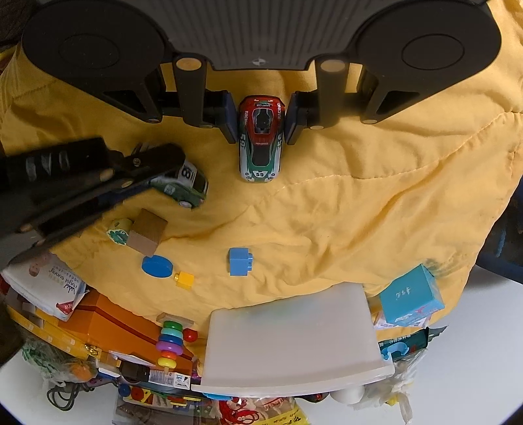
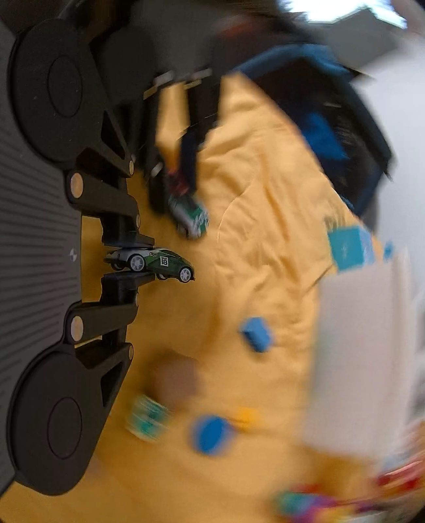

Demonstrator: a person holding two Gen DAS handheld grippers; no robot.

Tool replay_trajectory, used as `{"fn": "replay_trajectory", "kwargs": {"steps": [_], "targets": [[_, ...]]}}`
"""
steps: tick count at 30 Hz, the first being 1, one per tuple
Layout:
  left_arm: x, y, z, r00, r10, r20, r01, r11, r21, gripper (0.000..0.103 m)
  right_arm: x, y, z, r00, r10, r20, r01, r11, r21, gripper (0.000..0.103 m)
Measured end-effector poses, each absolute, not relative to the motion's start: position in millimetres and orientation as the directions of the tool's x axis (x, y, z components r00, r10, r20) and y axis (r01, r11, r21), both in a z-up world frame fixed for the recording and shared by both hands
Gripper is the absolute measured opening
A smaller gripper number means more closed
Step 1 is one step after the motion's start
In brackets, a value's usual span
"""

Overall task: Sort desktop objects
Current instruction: 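Grasp the white numbered car with the right tool while the left tool holds the red car, then carry both cars over the white bin and open both tools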

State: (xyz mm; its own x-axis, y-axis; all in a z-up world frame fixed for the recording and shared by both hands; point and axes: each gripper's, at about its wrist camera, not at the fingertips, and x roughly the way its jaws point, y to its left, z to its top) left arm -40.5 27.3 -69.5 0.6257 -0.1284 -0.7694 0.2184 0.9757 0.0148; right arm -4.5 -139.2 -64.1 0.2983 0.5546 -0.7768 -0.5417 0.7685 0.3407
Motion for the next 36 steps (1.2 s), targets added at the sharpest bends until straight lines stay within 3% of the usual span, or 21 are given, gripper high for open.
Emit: {"fn": "replay_trajectory", "kwargs": {"steps": [4, 11, 13, 15, 18, 21, 25, 36], "targets": [[-39, 23, -69, 0.627, -0.125, -0.769, 0.224, 0.974, 0.024, 0.034, 8, -163, -77, 0.268, 0.594, -0.758, -0.399, 0.785, 0.474, 0.028], [-39, 24, -69, 0.622, -0.128, -0.772, 0.227, 0.974, 0.022, 0.034, -4, -154, -55, 0.412, 0.474, -0.778, -0.506, 0.829, 0.237, 0.034], [-38, 24, -69, 0.621, -0.129, -0.773, 0.226, 0.974, 0.019, 0.034, -6, -146, -52, 0.426, 0.468, -0.775, -0.541, 0.817, 0.196, 0.044], [-38, 24, -69, 0.622, -0.126, -0.773, 0.225, 0.974, 0.022, 0.034, -6, -138, -55, 0.433, 0.448, -0.782, -0.551, 0.818, 0.164, 0.047], [-37, 23, -69, 0.624, -0.127, -0.771, 0.228, 0.973, 0.024, 0.033, -4, -129, -71, 0.398, 0.430, -0.810, -0.571, 0.808, 0.149, 0.046], [-34, 26, -66, 0.627, -0.142, -0.766, 0.224, 0.975, 0.003, 0.033, -16, -123, -71, 0.451, 0.397, -0.799, -0.623, 0.782, 0.037, 0.034], [-23, 27, -47, 0.681, -0.139, -0.719, 0.230, 0.973, 0.030, 0.033, -10, -129, -57, 0.462, 0.409, -0.787, -0.603, 0.795, 0.059, 0.033], [78, 27, 52, 0.866, -0.102, -0.490, 0.178, 0.978, 0.110, 0.033, 71, -144, 30, 0.708, 0.413, -0.573, -0.500, 0.866, 0.005, 0.033]]}}
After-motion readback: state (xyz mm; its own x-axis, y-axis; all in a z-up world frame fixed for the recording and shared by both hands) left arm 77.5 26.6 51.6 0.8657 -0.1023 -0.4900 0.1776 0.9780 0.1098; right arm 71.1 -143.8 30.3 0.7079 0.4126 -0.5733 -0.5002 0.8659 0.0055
